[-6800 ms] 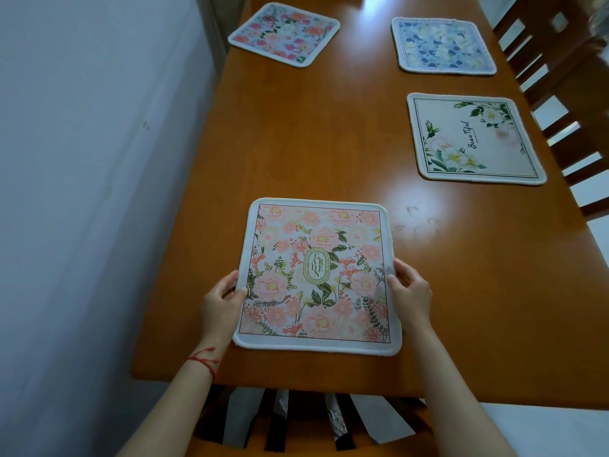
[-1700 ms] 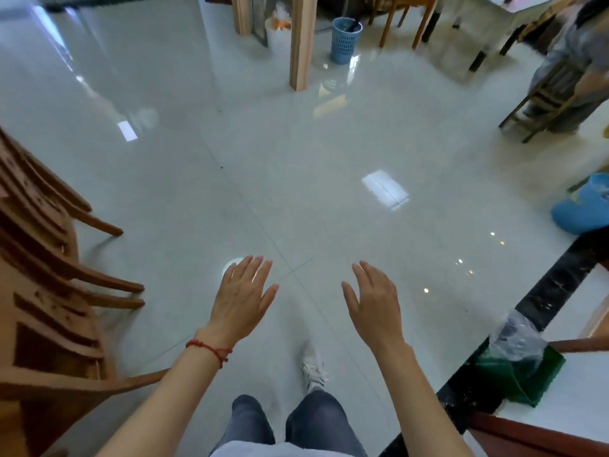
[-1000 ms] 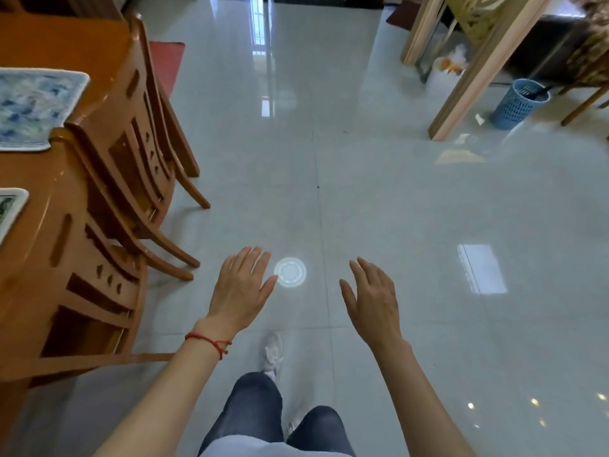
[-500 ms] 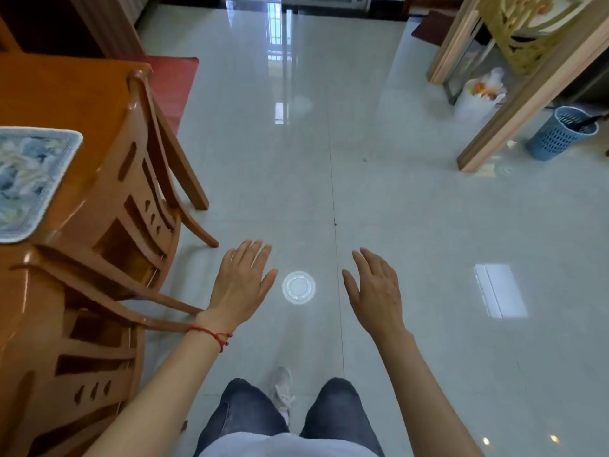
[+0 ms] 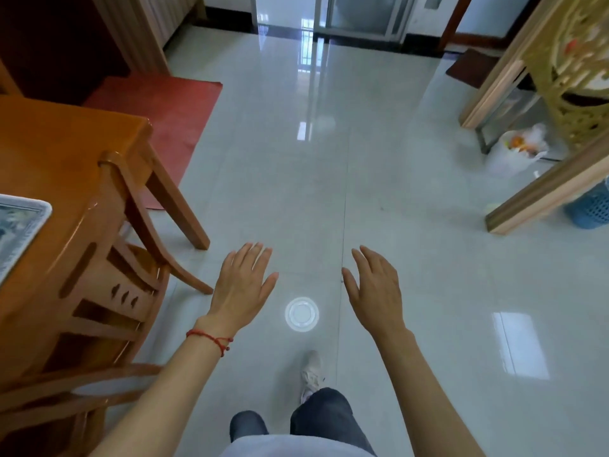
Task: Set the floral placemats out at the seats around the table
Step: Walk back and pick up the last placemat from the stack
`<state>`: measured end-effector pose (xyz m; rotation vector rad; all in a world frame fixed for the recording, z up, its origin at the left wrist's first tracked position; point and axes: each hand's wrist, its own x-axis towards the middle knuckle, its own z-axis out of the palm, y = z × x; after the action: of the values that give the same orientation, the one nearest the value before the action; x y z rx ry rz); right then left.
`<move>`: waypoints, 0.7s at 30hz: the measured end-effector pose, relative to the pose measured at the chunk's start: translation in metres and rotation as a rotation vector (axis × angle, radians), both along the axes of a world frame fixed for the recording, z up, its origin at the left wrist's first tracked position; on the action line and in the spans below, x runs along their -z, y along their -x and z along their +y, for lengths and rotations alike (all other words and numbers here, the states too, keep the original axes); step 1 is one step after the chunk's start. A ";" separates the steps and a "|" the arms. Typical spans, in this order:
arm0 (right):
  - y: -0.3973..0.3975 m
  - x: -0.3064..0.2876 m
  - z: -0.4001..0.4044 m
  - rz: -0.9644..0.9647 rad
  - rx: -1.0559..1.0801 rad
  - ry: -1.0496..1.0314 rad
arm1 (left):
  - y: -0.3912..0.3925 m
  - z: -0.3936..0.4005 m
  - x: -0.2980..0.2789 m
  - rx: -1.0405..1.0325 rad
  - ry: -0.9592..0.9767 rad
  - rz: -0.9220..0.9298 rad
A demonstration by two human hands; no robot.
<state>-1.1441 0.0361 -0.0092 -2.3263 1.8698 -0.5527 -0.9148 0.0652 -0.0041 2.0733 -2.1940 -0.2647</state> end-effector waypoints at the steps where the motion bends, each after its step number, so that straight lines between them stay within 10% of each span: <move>1: 0.001 -0.002 -0.018 -0.003 -0.012 0.013 | 0.001 -0.016 -0.001 -0.007 0.002 0.006; 21: -0.128 -0.005 -0.323 0.036 -0.209 0.025 | -0.112 -0.281 0.001 -0.146 0.021 -0.002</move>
<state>-1.0159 -0.2869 -0.0039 -2.5238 1.6141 -0.5148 -0.8026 -0.2161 -0.0048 2.2098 -2.0244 -0.2247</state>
